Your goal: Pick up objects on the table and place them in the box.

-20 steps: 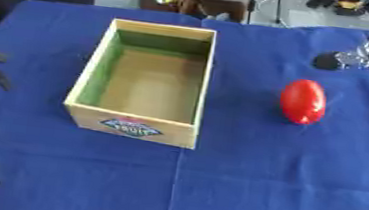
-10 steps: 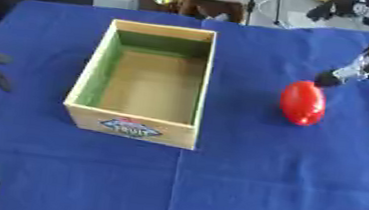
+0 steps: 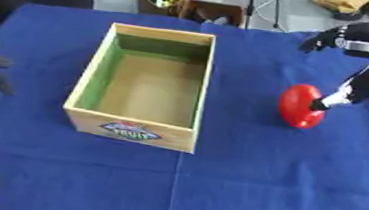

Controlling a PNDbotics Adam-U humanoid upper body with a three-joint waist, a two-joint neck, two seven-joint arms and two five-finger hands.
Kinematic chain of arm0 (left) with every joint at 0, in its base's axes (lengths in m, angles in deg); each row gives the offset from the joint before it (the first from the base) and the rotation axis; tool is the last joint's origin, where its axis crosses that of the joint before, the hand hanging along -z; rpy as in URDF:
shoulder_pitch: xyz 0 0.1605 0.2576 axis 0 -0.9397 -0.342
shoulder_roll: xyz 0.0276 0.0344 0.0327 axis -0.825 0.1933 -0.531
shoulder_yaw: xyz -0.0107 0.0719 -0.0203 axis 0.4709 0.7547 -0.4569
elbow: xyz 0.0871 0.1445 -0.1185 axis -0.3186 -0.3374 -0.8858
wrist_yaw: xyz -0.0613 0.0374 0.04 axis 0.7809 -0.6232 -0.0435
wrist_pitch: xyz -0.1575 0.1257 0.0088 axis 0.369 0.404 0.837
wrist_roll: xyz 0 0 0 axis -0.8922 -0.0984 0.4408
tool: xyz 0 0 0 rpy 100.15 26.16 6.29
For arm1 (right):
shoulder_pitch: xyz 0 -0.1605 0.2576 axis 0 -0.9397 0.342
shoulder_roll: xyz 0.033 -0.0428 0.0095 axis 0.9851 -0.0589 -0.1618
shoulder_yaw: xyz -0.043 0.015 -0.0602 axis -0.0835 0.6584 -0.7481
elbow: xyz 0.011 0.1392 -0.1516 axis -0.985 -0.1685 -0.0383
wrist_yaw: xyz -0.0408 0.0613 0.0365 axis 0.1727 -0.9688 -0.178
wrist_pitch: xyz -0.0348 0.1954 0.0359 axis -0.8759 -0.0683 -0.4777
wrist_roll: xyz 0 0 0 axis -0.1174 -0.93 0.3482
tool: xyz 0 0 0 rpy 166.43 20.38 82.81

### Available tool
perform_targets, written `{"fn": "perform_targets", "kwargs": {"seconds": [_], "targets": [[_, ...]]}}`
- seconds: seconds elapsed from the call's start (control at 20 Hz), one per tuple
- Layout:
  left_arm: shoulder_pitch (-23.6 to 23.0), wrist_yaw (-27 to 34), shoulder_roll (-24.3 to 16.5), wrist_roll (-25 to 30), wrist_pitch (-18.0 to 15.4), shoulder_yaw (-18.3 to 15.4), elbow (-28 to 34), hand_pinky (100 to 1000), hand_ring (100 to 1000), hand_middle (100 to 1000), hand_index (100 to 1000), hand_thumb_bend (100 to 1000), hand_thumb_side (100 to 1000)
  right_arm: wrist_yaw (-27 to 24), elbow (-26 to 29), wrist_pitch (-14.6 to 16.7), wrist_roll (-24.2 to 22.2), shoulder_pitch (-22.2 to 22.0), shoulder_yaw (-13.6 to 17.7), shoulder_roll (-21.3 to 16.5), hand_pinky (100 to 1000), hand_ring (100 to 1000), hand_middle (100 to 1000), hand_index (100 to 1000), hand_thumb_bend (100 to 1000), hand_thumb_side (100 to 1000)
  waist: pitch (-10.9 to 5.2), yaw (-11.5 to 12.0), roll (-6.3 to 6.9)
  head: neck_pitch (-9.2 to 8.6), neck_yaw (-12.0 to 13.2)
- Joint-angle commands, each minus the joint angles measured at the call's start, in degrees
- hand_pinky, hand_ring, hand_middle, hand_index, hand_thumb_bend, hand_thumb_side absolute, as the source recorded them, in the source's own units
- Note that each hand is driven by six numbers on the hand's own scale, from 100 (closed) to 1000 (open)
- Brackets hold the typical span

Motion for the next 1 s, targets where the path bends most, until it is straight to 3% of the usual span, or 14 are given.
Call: {"fn": "perform_targets", "kwargs": {"seconds": [0.05, 1.0], "targets": [[0.5, 0.1, -0.6, 0.2, -0.1, 0.1, 1.1, 276, 526, 581, 683, 100, 931, 1.1, -0.8, 7.3, -6.4, 0.8, -0.2, -0.7, 867, 877, 854, 1000, 600, 515, -1.3, 0.2, -0.09, -0.51, -0.1], [0.6, 0.2, -0.4, 0.6, -0.1, 0.2, 1.1, 275, 527, 582, 683, 100, 929, 7.9, -6.4, 12.5, -6.4, 0.1, -2.6, 0.0, 872, 877, 863, 994, 444, 452, -0.97, 0.5, 0.04, -0.5, -0.3]]}}
